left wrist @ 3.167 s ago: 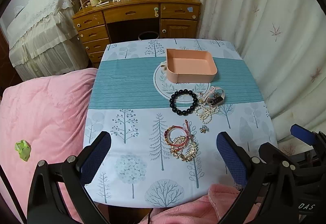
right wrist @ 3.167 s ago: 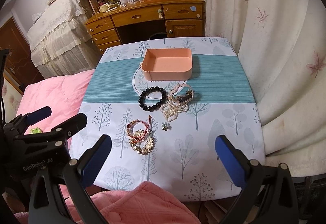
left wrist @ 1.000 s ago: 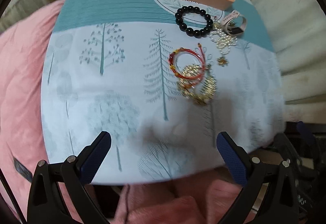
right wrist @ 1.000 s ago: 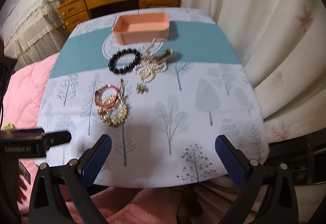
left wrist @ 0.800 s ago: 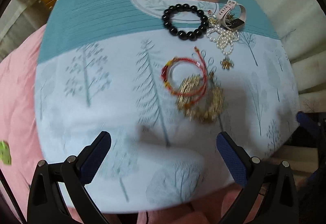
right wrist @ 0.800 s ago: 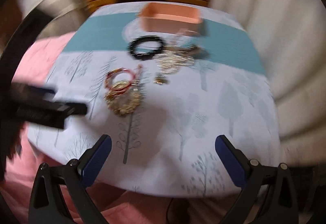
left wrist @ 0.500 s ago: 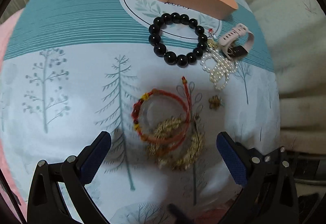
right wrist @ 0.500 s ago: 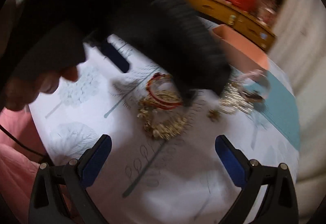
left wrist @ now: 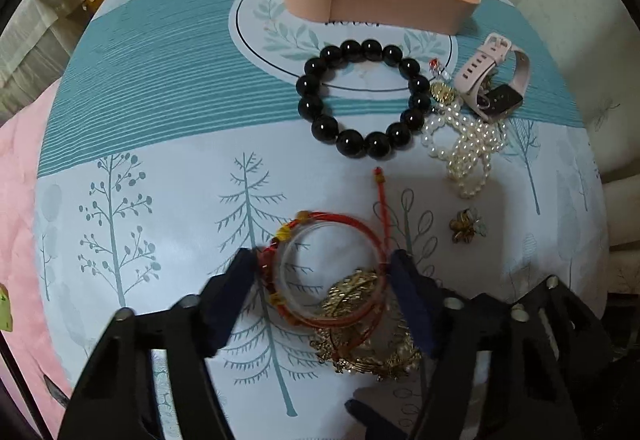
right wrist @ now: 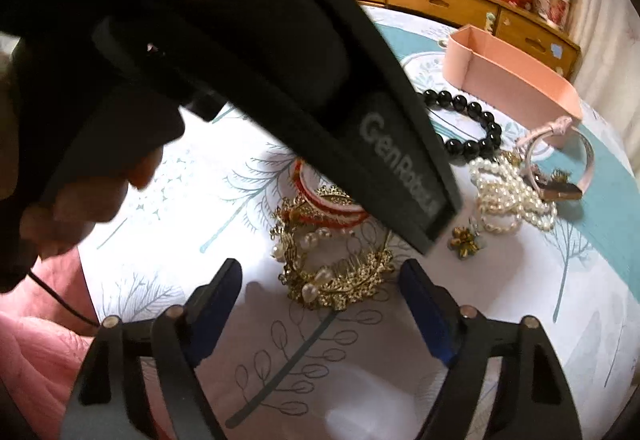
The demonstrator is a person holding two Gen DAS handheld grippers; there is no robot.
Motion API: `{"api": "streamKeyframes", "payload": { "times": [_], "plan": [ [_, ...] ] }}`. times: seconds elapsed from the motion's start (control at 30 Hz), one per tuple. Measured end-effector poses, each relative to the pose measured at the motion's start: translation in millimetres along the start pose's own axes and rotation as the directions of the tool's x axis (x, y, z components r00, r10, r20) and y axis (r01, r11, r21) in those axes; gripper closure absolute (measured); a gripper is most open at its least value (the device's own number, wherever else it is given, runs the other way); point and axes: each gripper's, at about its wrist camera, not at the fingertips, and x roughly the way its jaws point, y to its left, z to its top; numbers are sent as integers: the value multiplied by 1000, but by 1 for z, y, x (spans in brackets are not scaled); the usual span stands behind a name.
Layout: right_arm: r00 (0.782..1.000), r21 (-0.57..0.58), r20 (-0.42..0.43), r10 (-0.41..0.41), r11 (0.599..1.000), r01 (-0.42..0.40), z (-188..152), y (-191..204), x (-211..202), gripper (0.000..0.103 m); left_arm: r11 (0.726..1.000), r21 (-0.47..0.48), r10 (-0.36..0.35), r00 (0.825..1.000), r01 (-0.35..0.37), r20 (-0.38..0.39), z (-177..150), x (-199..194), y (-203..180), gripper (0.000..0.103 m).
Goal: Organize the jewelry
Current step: 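Grasp the red string bracelet with the left tool while the right tool grasps the gold leaf bracelet, then carry both bracelets into the pink tray and open both tools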
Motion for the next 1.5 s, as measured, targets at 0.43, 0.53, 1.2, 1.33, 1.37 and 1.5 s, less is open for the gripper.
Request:
{"api": "streamKeyframes", "payload": {
  "times": [0.43, 0.53, 1.2, 1.33, 1.37, 1.5],
  "plan": [
    [993, 9, 3, 117, 993, -117, 8, -35, -6, 49, 985, -159, -62, 995, 74, 80, -10, -38, 50, 40],
    [989, 19, 7, 150, 989, -150, 10, -43, -8, 50, 983, -174, -49, 993, 66, 105, -8, -54, 62, 40],
    [975, 86, 86, 203, 974, -211, 37, -56, -32, 54, 981, -185, -15, 966, 65, 260, 34, -115, 60, 40],
    [974, 82, 90, 209, 973, -216, 40, -60, -35, 54, 981, -182, -14, 966, 63, 258, 37, -110, 57, 40],
    [974, 79, 90, 208, 973, -215, 40, -61, -35, 54, 981, -182, -13, 966, 62, 260, 37, -109, 57, 40],
    [972, 70, 110, 206, 974, -214, 51, -67, -46, 54, 986, -161, -8, 965, 52, 263, 46, -108, 54, 40]
  ]
}}
